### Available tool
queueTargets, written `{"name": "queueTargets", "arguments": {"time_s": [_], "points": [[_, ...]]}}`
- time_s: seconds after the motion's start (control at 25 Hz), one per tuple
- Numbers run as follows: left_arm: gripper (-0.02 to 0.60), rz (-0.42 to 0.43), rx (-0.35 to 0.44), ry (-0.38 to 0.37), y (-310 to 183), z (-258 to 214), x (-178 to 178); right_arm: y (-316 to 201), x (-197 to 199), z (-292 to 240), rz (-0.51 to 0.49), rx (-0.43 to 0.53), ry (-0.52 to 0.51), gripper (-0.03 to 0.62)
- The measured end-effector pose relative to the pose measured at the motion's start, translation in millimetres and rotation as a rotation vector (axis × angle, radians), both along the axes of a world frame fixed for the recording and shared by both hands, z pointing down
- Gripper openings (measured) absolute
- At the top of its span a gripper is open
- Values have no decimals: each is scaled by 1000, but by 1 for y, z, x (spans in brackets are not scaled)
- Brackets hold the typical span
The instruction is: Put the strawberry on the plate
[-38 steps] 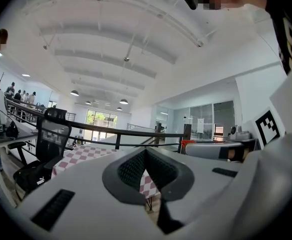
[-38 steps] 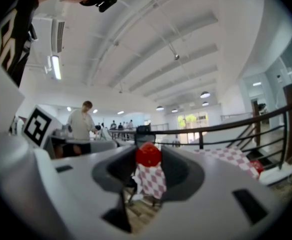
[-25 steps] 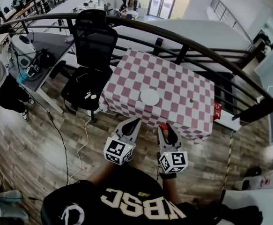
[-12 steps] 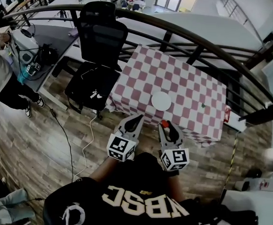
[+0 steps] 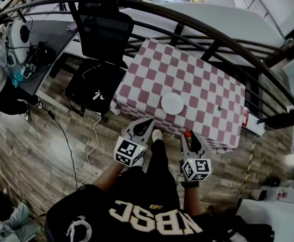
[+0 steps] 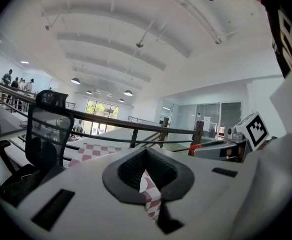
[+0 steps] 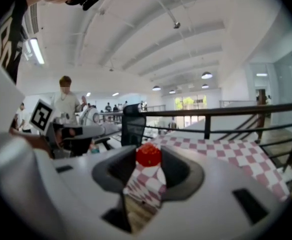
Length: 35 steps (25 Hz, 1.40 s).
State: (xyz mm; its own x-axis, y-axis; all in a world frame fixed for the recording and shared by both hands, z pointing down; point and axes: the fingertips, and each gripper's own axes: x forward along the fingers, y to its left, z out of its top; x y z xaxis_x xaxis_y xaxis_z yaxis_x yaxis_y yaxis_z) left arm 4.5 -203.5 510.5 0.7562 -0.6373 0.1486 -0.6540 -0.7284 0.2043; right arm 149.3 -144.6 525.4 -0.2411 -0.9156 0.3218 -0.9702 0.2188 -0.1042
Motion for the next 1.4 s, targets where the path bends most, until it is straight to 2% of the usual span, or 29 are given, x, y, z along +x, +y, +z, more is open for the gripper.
{"name": "queueTargets", "arguments": {"time_s": [0.2, 0.4, 0.52, 0.64, 0.72, 0.84, 0.92, 1.16, 1.24, 1.4], "points": [[6, 4, -11, -42, -20, 20, 9, -20, 58, 24, 9, -35, 85, 160], [6, 12, -13, -82, -51, 40, 18, -63, 108, 48, -80, -65, 315, 161], [6, 22, -37, -131, -65, 62, 22, -88, 118, 65, -204, -79, 489, 161], [6, 42, -55, -166, -81, 84, 32, -118, 117, 83, -381, -75, 687, 160], [6, 59, -65, -189, -91, 100, 39, -136, 111, 100, -502, -85, 773, 161], [6, 93, -69, -239, -98, 123, 51, -158, 99, 131, -660, -108, 848, 161], [6, 118, -68, -270, -102, 138, 62, -173, 91, 151, -745, -114, 876, 161], [6, 180, -83, -337, -107, 170, 87, -197, 56, 210, -967, -153, 864, 161], [6, 184, -99, -345, -108, 179, 91, -200, 44, 230, -1013, -176, 849, 161], [6, 172, -136, -347, -109, 194, 94, -202, 23, 262, -1047, -229, 748, 161]]}}
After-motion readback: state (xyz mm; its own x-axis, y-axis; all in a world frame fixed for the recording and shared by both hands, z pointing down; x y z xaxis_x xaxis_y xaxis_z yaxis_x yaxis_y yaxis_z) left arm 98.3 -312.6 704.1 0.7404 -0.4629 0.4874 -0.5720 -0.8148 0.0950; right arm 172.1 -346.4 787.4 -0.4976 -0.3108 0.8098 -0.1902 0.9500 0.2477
